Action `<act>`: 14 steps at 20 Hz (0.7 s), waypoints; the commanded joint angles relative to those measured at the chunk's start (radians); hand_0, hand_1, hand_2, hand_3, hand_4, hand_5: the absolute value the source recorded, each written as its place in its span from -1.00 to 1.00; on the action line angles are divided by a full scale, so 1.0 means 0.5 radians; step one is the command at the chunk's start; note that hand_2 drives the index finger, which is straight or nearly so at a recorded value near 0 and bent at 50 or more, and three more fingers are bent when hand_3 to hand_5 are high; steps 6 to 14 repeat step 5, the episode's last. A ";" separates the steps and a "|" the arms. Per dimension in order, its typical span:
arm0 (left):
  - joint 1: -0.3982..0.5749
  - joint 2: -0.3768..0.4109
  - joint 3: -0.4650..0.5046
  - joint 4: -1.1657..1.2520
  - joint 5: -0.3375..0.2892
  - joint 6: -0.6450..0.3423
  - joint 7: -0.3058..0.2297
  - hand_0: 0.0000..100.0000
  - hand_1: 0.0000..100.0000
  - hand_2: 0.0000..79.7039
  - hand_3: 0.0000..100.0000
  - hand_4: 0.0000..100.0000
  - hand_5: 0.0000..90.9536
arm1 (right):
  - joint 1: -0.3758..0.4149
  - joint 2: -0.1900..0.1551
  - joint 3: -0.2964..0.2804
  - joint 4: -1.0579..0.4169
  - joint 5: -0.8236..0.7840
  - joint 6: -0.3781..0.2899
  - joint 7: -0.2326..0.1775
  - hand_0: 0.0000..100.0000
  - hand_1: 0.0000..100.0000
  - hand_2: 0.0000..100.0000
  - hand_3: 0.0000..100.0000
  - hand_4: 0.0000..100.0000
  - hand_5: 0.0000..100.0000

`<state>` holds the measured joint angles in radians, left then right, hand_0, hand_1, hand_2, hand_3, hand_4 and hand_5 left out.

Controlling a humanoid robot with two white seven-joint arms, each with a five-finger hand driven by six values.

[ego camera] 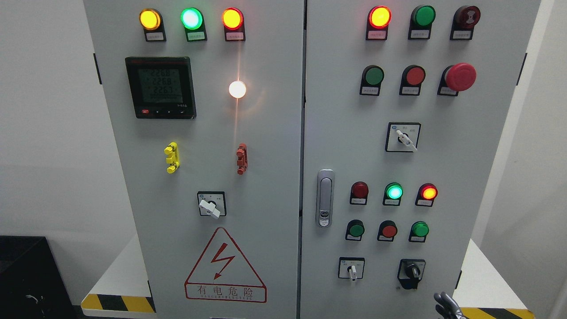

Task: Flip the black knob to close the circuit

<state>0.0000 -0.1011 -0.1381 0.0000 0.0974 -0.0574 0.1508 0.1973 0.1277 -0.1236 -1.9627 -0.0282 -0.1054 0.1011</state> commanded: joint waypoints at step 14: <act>0.046 0.000 0.000 -0.061 -0.002 0.001 -0.001 -0.76 0.11 -1.00 -1.00 -1.00 -1.00 | 0.154 -0.007 0.066 -0.158 -0.226 -0.016 0.031 -1.00 -1.00 -1.00 -0.81 -0.84 -0.86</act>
